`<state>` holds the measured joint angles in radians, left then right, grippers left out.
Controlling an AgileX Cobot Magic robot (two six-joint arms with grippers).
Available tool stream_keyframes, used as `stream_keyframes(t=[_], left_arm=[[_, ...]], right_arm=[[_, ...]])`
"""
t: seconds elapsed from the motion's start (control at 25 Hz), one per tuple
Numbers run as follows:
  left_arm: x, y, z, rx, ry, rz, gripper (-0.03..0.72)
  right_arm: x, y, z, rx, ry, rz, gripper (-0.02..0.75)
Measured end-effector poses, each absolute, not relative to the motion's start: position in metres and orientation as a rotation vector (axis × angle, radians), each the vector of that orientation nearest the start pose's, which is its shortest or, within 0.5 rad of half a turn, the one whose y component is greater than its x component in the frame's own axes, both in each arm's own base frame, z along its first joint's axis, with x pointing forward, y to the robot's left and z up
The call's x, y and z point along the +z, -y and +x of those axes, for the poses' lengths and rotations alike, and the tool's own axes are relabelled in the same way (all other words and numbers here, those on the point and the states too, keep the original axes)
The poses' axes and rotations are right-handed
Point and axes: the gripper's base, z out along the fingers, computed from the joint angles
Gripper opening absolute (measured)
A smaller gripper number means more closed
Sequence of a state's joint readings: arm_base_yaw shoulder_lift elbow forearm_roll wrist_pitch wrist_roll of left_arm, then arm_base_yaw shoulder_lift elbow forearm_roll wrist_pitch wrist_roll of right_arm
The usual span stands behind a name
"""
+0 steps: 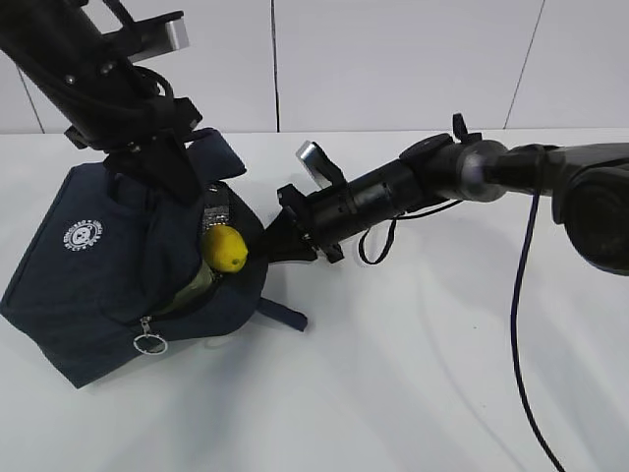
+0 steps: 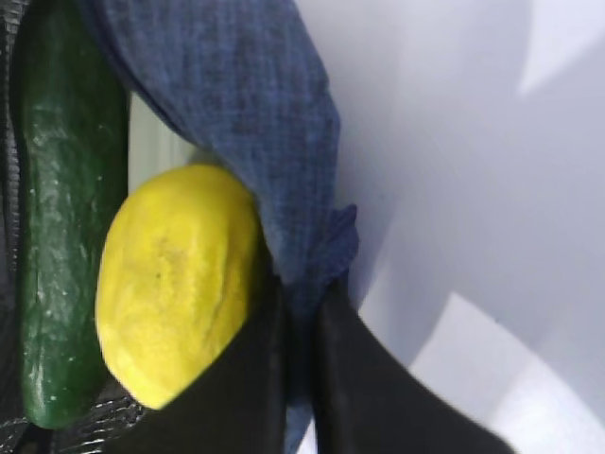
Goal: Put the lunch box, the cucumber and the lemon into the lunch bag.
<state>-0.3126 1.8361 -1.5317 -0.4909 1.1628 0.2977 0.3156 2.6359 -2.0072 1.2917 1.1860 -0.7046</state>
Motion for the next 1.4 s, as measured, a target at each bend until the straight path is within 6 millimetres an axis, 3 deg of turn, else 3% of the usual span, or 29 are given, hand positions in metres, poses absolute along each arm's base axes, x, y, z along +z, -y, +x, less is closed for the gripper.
stream_keyframes(t=[0.12,0.56,1.04,1.4], left_arm=[[0.273,0.154,0.350,-0.687,-2.805,0.651,0.004],[0.273,0.154,0.350,-0.687,-2.805,0.651,0.004],[0.277,0.161,0.350,-0.802,-2.774,0.600,0.004],[0.287,0.173,0.353,-1.015,-2.647,0.520,0.003]], right_arm=[[0.079,-0.236,0.459,1.659,-2.510,-0.482,0.031],[0.087,-0.234,0.461,1.652,-2.489,-0.493,0.022],[0.159,-0.207,0.472,1.566,-2.411,-0.500,0.021],[0.222,-0.170,0.467,1.335,-2.474,-0.525,0.020]])
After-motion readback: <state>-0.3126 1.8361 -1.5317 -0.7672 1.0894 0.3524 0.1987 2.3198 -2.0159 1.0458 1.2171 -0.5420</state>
